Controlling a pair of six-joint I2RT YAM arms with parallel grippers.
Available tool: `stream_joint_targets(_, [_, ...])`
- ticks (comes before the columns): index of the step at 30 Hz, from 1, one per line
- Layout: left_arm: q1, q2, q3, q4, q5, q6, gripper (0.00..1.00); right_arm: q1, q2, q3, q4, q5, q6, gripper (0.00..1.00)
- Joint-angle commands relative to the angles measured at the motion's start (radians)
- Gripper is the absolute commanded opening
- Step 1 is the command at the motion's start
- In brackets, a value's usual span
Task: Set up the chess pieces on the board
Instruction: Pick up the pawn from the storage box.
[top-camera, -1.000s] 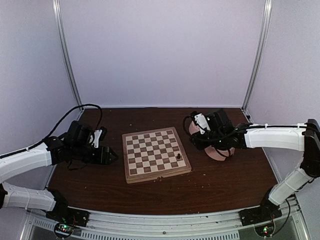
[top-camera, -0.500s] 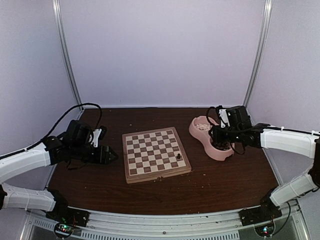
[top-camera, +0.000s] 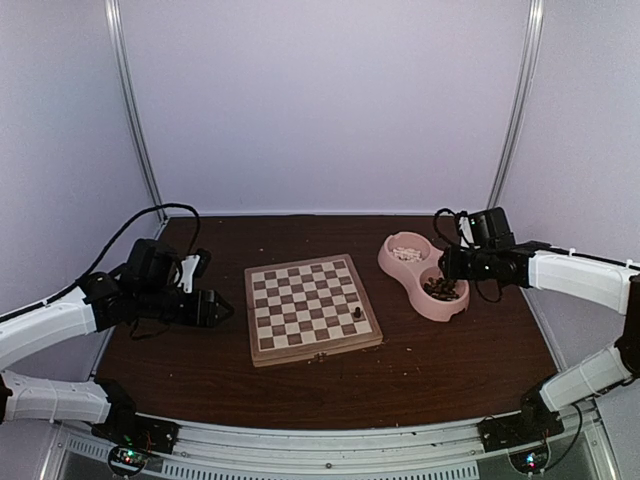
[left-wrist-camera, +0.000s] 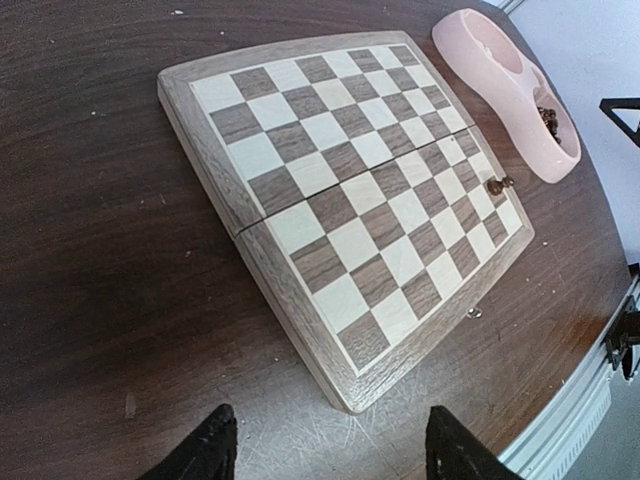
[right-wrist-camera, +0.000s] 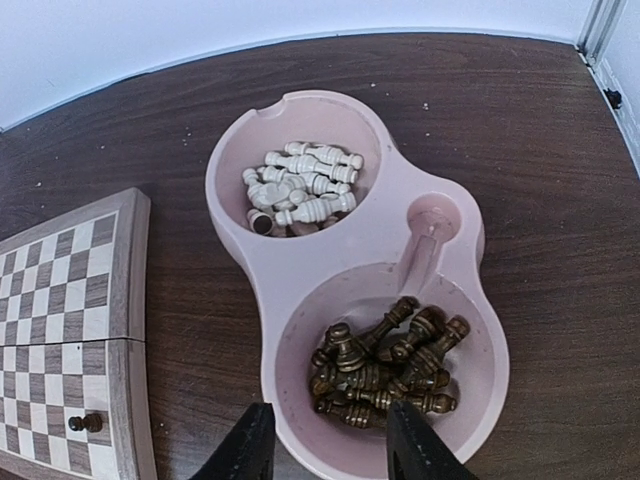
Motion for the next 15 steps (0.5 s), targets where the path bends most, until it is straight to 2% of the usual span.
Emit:
stream_joint_targets(1, [0.0, 0.022, 0.044, 0.001, -0.019, 0.039, 0.64, -0.043, 0.024, 0.052, -0.06, 0.002, 0.011, 0.4])
stream_joint_targets(8, [0.0, 0.024, 0.029, 0.031, -0.028, 0.04, 0.64, -0.099, 0.104, 0.126, -0.134, -0.042, -0.007, 0.29])
stream_joint_targets(15, [0.0, 0.06, 0.026, 0.082, -0.015, 0.039, 0.64, -0.113, 0.231, 0.214, -0.168, -0.147, -0.046, 0.27])
